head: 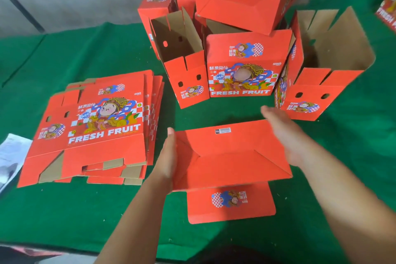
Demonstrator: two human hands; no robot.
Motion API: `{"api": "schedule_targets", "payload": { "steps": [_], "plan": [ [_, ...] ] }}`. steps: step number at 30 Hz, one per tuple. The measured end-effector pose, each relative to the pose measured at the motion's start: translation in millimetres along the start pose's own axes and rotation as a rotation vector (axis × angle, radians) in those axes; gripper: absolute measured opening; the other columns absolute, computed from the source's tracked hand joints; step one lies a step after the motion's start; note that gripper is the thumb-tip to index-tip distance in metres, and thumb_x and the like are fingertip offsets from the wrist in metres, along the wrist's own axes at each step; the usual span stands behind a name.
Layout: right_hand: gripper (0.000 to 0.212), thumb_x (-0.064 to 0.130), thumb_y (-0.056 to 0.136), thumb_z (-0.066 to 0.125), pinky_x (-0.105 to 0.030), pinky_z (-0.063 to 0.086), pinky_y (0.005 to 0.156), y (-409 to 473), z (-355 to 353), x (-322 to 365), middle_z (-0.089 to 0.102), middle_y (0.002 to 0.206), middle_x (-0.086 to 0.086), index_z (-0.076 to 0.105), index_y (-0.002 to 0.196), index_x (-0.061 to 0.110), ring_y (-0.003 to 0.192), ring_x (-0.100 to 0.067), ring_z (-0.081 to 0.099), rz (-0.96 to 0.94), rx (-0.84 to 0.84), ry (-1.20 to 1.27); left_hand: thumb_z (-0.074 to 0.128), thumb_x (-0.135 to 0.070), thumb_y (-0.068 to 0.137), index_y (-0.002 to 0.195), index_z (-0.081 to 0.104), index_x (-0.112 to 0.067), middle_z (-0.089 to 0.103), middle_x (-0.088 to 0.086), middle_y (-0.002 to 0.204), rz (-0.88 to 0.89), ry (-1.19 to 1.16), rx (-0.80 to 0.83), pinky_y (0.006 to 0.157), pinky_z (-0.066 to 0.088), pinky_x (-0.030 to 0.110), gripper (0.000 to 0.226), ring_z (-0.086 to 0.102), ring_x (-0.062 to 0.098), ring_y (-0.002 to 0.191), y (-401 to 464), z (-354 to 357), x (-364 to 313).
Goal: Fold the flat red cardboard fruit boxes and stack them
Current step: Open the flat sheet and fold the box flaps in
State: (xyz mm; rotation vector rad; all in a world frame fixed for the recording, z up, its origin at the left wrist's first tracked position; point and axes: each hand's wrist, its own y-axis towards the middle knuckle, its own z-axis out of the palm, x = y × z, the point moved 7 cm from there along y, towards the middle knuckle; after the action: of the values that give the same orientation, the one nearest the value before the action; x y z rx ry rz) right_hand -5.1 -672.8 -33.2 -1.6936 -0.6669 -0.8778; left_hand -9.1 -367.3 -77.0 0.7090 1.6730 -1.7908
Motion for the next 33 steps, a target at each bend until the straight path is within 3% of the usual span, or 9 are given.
{"api": "schedule_targets", "payload": {
  "steps": [3, 7, 12, 15, 19, 22, 27, 30, 33],
  "plan": [
    [0.07, 0.073, 0.085, 0.062, -0.045, 0.057, 0.079, -6.8, -17.1, -1.7, 0.07, 0.098, -0.007, 0.056, 0.137, 0.026, 0.089, -0.027, 0.072, 0.182, 0.153, 0.357, 0.041, -0.089, 0.085, 0.107, 0.081, -0.026, 0.076, 0.011, 0.117, 0.106, -0.16, 0.089, 0.095, 0.055, 0.043, 0.078, 0.075, 0.027, 0.107, -13.6, 15.8, -15.7],
    [0.066, 0.067, 0.079, 0.065, -0.048, 0.062, 0.078, -24.0, -28.5, 0.5, 0.075, 0.117, -0.014, 0.074, 0.122, 0.018, 0.102, -0.032, 0.074, 0.151, 0.443, 0.464, 0.07, -0.025, 0.091, 0.096, 0.054, -0.027, 0.065, -0.001, 0.134, 0.527, -0.171, 0.003, 0.081, 0.046, 0.041, 0.018, 0.063, 0.028, 0.099, -34.2, 14.1, -50.0],
    [0.063, 0.025, 0.086, 0.065, -0.048, 0.055, 0.097, -33.3, -30.4, -27.8, 0.066, 0.136, -0.016, 0.053, 0.148, 0.024, 0.122, -0.036, 0.065, 0.035, 0.483, 0.438, 0.067, -0.001, 0.075, 0.145, 0.038, -0.045, 0.048, -0.003, 0.153, 0.573, -0.222, 0.174, 0.088, 0.051, 0.047, 0.087, 0.063, 0.029, 0.127, -41.4, 5.3, -58.4],
    [0.077, -0.001, 0.087, 0.062, -0.046, 0.061, 0.089, -39.7, -16.6, -31.1, 0.068, 0.135, -0.009, 0.042, 0.149, 0.039, 0.121, -0.036, 0.066, -0.09, 0.479, 0.385, 0.078, -0.014, 0.078, 0.138, 0.051, -0.043, 0.063, 0.011, 0.14, 0.391, -0.012, 0.141, 0.082, 0.06, 0.049, 0.071, 0.073, 0.031, 0.11, -31.7, 7.8, -38.8],
    [0.077, -0.019, 0.089, 0.055, -0.037, 0.059, 0.084, -34.7, -20.0, -36.2, 0.068, 0.128, -0.003, 0.043, 0.138, 0.039, 0.109, -0.016, 0.071, -0.219, 0.298, 0.123, 0.084, -0.022, 0.075, 0.13, 0.057, -0.022, 0.072, 0.014, 0.121, 0.455, 0.004, -0.054, 0.08, 0.063, 0.049, 0.062, 0.075, 0.033, 0.103, -27.0, -5.0, -30.7],
    [0.055, -0.009, 0.089, 0.064, -0.04, 0.056, 0.092, -28.2, -24.8, -40.8, 0.065, 0.121, -0.01, 0.057, 0.123, 0.033, 0.108, -0.024, 0.069, -0.223, 0.128, 0.038, 0.08, -0.011, 0.087, 0.126, 0.055, -0.018, 0.077, 0.006, 0.105, 0.51, 0.106, -0.06, 0.068, 0.058, 0.024, 0.047, 0.074, 0.019, 0.091, -26.0, -8.4, -32.2],
    [0.027, -0.001, 0.084, 0.07, -0.016, 0.047, 0.052, -20.7, -26.2, -41.9, 0.073, 0.073, 0.006, 0.067, 0.097, 0.023, 0.063, -0.004, 0.066, -0.223, -0.052, -0.022, 0.074, -0.01, 0.093, 0.124, 0.057, -0.019, 0.061, 0.017, 0.125, 0.551, 0.292, -0.171, 0.079, 0.057, 0.028, 0.037, 0.07, 0.026, 0.104, -25.3, 1.3, -34.8],
    [0.024, 0.002, 0.086, 0.071, -0.03, 0.047, 0.066, -12.3, -31.3, -29.9, 0.063, 0.075, -0.003, 0.068, 0.096, 0.023, 0.071, -0.018, 0.059, -0.288, -0.109, -0.036, 0.069, -0.004, 0.096, 0.143, 0.049, -0.018, 0.057, 0.016, 0.135, 0.648, 0.209, -0.109, 0.092, 0.059, 0.032, 0.052, 0.07, 0.024, 0.112, -23.9, 14.1, -54.3],
    [0.045, 0.004, 0.093, 0.066, -0.036, 0.048, 0.084, 3.9, -35.8, -14.2, 0.068, 0.095, -0.004, 0.058, 0.126, 0.034, 0.088, -0.018, 0.062, -0.304, -0.144, 0.1, 0.06, 0.002, 0.1, 0.142, 0.051, -0.012, 0.064, 0.01, 0.135, 0.706, 0.327, 0.075, 0.09, 0.055, 0.024, 0.045, 0.069, 0.012, 0.114, -10.7, 33.5, -76.1]
  ]
}}
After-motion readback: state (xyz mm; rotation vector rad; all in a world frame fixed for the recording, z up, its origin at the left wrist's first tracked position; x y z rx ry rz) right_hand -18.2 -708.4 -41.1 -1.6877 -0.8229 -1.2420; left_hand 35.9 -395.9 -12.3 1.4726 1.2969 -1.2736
